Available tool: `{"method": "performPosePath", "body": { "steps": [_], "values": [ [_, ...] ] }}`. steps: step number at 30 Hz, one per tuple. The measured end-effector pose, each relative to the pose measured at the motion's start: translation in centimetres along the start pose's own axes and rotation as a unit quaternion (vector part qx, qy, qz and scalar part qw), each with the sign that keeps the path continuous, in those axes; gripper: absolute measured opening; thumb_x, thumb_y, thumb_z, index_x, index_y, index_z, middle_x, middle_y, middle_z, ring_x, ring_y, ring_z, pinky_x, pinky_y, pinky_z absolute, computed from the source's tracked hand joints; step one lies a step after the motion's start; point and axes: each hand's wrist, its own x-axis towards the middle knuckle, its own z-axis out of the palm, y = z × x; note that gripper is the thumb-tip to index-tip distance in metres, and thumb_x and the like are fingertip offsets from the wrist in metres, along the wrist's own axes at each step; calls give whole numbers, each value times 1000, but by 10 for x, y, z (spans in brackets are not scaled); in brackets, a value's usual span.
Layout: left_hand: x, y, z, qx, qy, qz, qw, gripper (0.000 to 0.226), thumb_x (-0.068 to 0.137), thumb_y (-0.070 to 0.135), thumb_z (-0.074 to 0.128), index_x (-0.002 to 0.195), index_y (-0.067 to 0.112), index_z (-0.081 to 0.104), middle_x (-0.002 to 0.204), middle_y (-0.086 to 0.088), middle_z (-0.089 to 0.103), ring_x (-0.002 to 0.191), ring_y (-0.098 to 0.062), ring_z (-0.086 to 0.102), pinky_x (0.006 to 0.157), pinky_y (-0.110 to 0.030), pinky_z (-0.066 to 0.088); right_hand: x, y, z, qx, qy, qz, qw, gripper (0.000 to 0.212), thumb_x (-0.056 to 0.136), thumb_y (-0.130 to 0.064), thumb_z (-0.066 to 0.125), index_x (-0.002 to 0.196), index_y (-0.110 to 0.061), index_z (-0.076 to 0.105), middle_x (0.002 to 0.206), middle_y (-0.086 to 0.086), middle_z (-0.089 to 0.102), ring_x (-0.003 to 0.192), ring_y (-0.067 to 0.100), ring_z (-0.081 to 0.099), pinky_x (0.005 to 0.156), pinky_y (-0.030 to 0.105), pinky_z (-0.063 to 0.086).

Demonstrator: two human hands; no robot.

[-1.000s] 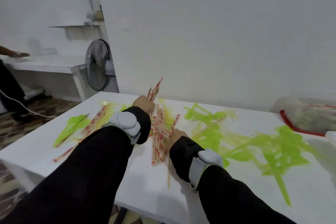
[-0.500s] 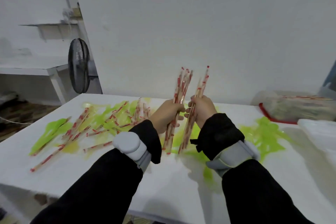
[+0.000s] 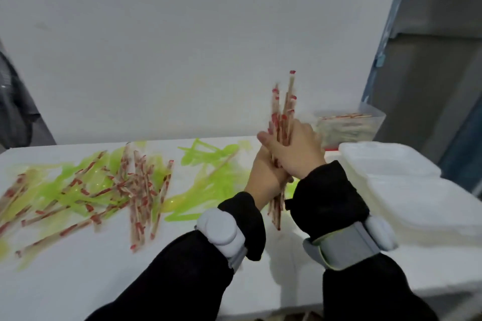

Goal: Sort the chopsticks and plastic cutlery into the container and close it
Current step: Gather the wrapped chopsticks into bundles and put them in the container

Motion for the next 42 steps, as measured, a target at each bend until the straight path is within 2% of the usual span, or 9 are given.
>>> {"method": "performPosePath", "body": {
  "steps": [4,9,13,16,21,31,35,39,42],
  "values": [
    [-15,-20,5,26,5,16,1000,42,79,2,64,116,22,57,107,8,68,107,-1,62,89,-20,49,-13,5,-5,203,64,-10,977,70,67,-33,81,124,-20,41,107,-10,52,107,15,56,89,22,43],
    [-23,-24,7,-13,-42,8,999,37,64,22,68,82,-5,51,70,-5,56,55,14,49,55,-5,37,-12,-5,-1,354,124,-136,917,100,77,10,63,148,-27,4,141,-9,31,128,2,40,81,2,42],
    [-30,-47,-9,12,-74,-70,995,30,60,22,71,61,12,43,48,8,50,51,-1,41,51,-19,33,-8,10,20,316,117,-113,935,50,78,-7,65,118,-33,50,101,-16,59,90,9,61,87,32,53],
    [-34,-57,-16,23,-94,-99,990,27,56,25,70,63,11,47,49,9,57,51,2,48,51,-16,38,-10,13,30,317,150,-60,935,27,70,-28,70,79,-43,49,70,-5,58,68,21,60,72,46,55],
    [-33,-46,-10,41,-82,-88,992,13,68,16,58,66,16,46,48,10,54,50,3,44,52,-17,36,-2,3,21,339,102,-109,929,66,77,3,64,118,-41,38,72,-15,48,62,0,51,73,19,49],
    [26,-12,-10,286,-173,-52,941,24,68,14,62,88,9,51,73,-4,56,57,-23,57,50,-29,46,65,14,-32,456,278,112,838,34,80,11,46,62,-17,40,60,5,38,27,14,41,37,15,30],
    [56,7,8,344,-199,-23,917,13,82,14,59,91,16,50,71,0,54,49,-19,56,38,-19,41,95,44,-58,481,249,151,827,25,85,-1,53,70,-19,43,64,7,46,39,17,49,43,21,43],
    [111,22,37,420,-204,-2,884,20,85,30,65,94,15,56,70,2,54,46,-11,48,39,-18,39,133,94,-108,348,77,199,913,43,73,-54,68,91,-20,48,95,8,61,83,25,62,84,40,49],
    [165,27,64,482,-193,-12,855,22,84,34,67,90,16,54,74,-1,55,46,-13,48,39,-18,37,156,129,-156,211,31,188,959,56,88,-53,50,120,-7,52,120,13,56,101,33,57,90,41,45]
  ]
}}
